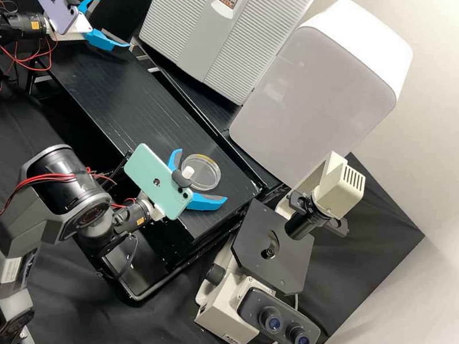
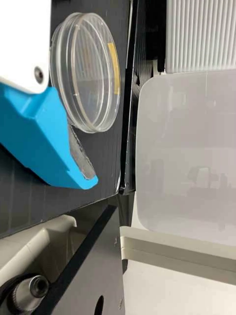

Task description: Slide the petri dish to the left

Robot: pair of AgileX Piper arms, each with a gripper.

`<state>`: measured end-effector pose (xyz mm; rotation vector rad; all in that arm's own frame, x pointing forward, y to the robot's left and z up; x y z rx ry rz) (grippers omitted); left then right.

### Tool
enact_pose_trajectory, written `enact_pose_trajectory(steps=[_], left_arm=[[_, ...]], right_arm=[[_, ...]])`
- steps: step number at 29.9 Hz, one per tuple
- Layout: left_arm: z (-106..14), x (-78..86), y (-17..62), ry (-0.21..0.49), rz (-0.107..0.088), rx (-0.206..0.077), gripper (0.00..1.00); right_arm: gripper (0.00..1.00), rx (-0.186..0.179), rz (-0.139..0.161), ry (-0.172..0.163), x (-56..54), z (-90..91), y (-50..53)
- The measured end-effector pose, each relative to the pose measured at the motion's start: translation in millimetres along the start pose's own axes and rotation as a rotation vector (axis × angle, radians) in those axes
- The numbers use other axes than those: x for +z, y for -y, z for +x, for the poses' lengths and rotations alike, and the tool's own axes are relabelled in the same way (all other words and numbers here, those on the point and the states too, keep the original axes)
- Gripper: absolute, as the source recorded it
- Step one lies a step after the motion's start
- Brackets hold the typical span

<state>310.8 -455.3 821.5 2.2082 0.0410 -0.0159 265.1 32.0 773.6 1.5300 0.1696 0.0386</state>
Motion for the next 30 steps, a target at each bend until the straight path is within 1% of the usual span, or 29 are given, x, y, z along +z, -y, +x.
enact_pose_trajectory(steps=[2, 8, 17, 20, 30], left_arm=[[0.0, 0.0, 0.0, 0.000, 0.000, 0.000, 1.00], [0.0, 0.0, 0.0, 0.000, 0.000, 0.000, 1.00], [0.0, 0.0, 0.0, 0.000, 0.000, 0.000, 1.00], [0.0, 0.0, 0.0, 0.000, 0.000, 0.000, 1.00], [0.0, 0.0, 0.0, 0.000, 0.000, 0.000, 1.00]], right_arm=[[0.00, -0.007, -0.001, 0.002, 0.9, 0.9, 1.3], [0.00, -0.014, -0.006, -0.014, -1.4, 3.4, 1.6], [0.00, -0.019, -0.008, -0.022, -3.0, 4.7, 2.1], [0.00, -0.027, -0.002, -0.025, -3.5, 4.7, 3.0], [0.00, -0.031, 0.008, -0.025, -4.0, 4.7, 3.8]])
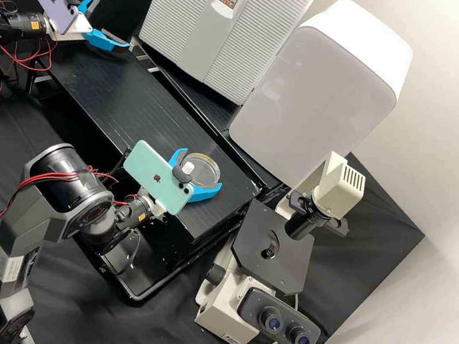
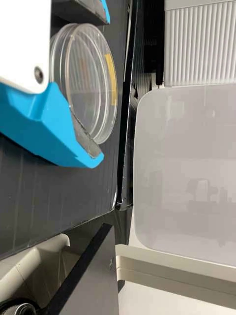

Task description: Slide the petri dish to the left

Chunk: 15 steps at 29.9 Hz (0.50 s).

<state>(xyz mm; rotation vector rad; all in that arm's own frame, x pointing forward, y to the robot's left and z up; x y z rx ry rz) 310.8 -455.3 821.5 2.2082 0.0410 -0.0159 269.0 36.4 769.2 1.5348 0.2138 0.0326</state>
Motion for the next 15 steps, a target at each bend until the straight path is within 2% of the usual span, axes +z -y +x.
enact_pose_trajectory(steps=[6, 12, 15], left_arm=[[0.0, 0.0, 0.0, 0.000, 0.000, 0.000, 1.00], [0.0, 0.0, 0.0, 0.000, 0.000, 0.000, 1.00], [0.0, 0.0, 0.0, 0.000, 0.000, 0.000, 1.00]], right_arm=[[0.00, -0.008, 0.005, 0.004, 0.4, 0.1, 1.4], [0.00, -0.027, 0.008, -0.005, -4.2, 0.8, 6.3], [0.00, -0.042, 0.011, -0.018, -14.7, 3.2, 6.2]])
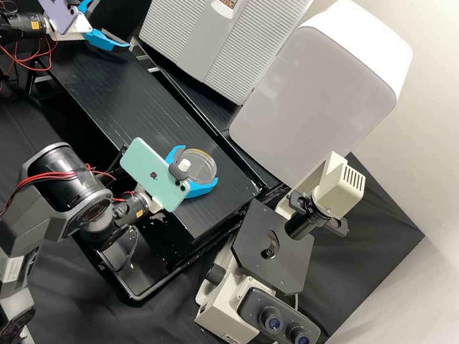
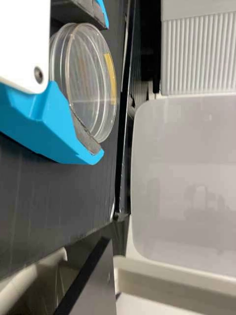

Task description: Slide the petri dish to the left

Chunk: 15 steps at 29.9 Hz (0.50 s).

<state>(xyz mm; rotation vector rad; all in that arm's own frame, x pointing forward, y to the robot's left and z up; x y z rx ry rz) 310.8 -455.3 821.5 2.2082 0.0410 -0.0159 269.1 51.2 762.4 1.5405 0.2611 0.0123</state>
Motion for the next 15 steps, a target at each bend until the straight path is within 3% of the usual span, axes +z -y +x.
enact_pose_trajectory(steps=[3, 8, 15], left_arm=[[0.0, 0.0, 0.0, 0.000, 0.000, 0.000, 1.00], [0.0, 0.0, 0.0, 0.000, 0.000, 0.000, 1.00], [0.0, 0.0, 0.0, 0.000, 0.000, 0.000, 1.00]], right_arm=[[0.00, -0.025, 0.002, -0.016, -13.6, 2.6, 2.3], [0.00, -0.069, -0.024, -0.053, -42.4, 7.8, 10.2], [0.00, -0.121, -0.064, -0.158, -98.5, 11.6, 28.9]])
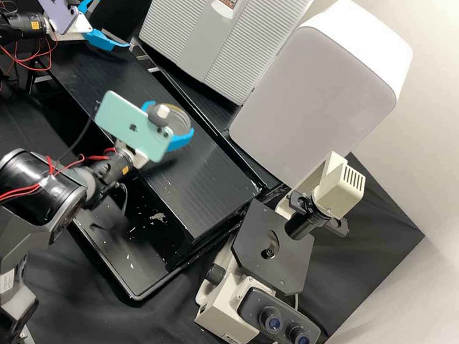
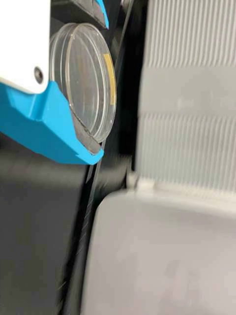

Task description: Slide the petri dish to the left

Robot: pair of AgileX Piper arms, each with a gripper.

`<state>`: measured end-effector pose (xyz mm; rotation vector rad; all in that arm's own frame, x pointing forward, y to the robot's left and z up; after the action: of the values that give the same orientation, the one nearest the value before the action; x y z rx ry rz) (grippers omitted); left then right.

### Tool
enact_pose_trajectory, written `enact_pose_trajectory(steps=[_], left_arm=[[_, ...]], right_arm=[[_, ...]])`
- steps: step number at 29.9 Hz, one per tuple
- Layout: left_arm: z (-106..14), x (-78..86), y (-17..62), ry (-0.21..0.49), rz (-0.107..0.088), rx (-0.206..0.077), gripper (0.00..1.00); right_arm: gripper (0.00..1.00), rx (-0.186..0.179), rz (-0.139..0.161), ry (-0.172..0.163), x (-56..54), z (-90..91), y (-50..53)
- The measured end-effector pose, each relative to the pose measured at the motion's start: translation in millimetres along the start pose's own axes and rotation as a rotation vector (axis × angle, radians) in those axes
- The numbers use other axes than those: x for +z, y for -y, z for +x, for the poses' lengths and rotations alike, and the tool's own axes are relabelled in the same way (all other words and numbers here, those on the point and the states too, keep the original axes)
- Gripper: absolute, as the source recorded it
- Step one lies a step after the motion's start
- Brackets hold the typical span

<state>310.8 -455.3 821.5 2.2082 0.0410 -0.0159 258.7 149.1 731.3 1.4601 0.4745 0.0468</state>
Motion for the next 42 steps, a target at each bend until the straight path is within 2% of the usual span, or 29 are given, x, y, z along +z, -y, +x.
enact_pose_trajectory(steps=[2, 4, 7, 13, 20, 23, 29, 32, 36, 39, 42], left_arm=[[0.0, 0.0, 0.0, 0.000, 0.000, 0.000, 1.00], [0.0, 0.0, 0.0, 0.000, 0.000, 0.000, 1.00], [0.0, 0.0, 0.0, 0.000, 0.000, 0.000, 1.00], [0.0, 0.0, 0.0, 0.000, 0.000, 0.000, 1.00], [0.0, 0.0, 0.0, 0.000, 0.000, 0.000, 1.00], [0.0, 0.0, 0.0, 0.000, 0.000, 0.000, 1.00], [0.0, 0.0, 0.0, 0.000, 0.000, 0.000, 1.00], [0.0, 0.0, 0.0, 0.000, 0.000, 0.000, 1.00], [0.0, 0.0, 0.0, 0.000, 0.000, 0.000, 1.00], [0.0, 0.0, 0.0, 0.000, 0.000, 0.000, 1.00], [0.0, 0.0, 0.0, 0.000, 0.000, 0.000, 1.00]], right_arm=[[0.00, -0.008, -0.013, -0.019, -13.0, 4.7, 2.3], [0.00, -0.012, -0.013, -0.022, -23.3, 9.7, 4.2], [0.00, -0.010, -0.012, -0.011, -35.8, 19.4, 7.4], [0.00, -0.032, -0.025, 0.009, -58.7, 33.1, 17.2], [0.00, -0.062, -0.082, -0.006, -85.1, 46.4, 27.8], [0.00, -0.077, -0.087, -0.003, -94.4, 51.4, 33.9], [0.00, -0.126, -0.082, -0.020, -105.4, 49.7, 43.8], [0.00, -0.146, -0.084, -0.023, -107.4, 51.8, 50.0], [0.00, -0.170, -0.077, 0.011, -103.5, 57.3, 63.9], [0.00, -0.218, -0.089, 0.043, -98.2, 61.9, 77.8], [0.00, -0.229, -0.098, 0.057, -97.3, 67.4, 84.6]])
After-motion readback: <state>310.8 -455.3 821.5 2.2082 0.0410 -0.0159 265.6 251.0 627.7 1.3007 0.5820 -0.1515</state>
